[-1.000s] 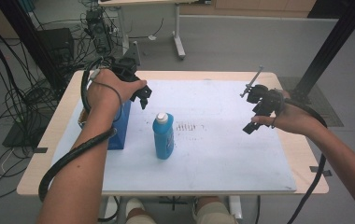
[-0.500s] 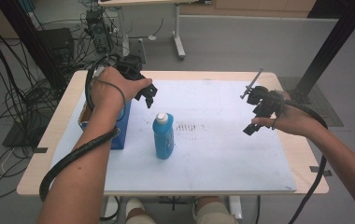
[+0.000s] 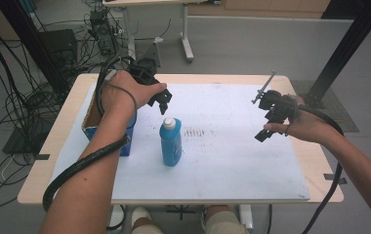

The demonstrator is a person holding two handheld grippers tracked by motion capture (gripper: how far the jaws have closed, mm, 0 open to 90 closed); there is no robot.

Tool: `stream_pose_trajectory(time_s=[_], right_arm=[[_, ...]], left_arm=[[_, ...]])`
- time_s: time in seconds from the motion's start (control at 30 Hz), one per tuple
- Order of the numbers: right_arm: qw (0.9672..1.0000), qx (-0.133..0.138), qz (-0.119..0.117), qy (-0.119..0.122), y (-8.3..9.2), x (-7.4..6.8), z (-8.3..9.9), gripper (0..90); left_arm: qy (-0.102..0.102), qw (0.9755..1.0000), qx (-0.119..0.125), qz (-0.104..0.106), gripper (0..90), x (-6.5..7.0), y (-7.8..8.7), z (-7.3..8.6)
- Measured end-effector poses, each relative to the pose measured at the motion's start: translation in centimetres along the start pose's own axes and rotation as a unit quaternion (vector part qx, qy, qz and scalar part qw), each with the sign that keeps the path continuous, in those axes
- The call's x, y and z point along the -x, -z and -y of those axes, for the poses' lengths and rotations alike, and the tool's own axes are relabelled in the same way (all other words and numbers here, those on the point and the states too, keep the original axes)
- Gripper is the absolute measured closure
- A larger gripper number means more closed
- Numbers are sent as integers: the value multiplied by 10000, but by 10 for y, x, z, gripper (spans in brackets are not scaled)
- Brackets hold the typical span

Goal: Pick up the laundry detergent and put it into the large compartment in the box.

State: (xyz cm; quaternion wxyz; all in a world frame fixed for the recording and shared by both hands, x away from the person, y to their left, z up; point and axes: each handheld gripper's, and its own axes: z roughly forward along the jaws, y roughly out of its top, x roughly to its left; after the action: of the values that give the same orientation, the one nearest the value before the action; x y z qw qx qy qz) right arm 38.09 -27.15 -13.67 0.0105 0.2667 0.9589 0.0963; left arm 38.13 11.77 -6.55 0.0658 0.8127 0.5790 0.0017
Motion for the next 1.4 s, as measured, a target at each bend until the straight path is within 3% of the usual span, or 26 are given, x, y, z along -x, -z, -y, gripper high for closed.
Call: stream_pose_trajectory(time_s=[0.7,1.4], right_arm=[[10000,23,-23,-46,4,-1,7,59],[10000,71,-32,-8,4,-1,9,57]], left_arm=[[-272,9996,-71,82,58,26,-10,-10],[-342,9991,-203,152,56,34,-33,-18]])
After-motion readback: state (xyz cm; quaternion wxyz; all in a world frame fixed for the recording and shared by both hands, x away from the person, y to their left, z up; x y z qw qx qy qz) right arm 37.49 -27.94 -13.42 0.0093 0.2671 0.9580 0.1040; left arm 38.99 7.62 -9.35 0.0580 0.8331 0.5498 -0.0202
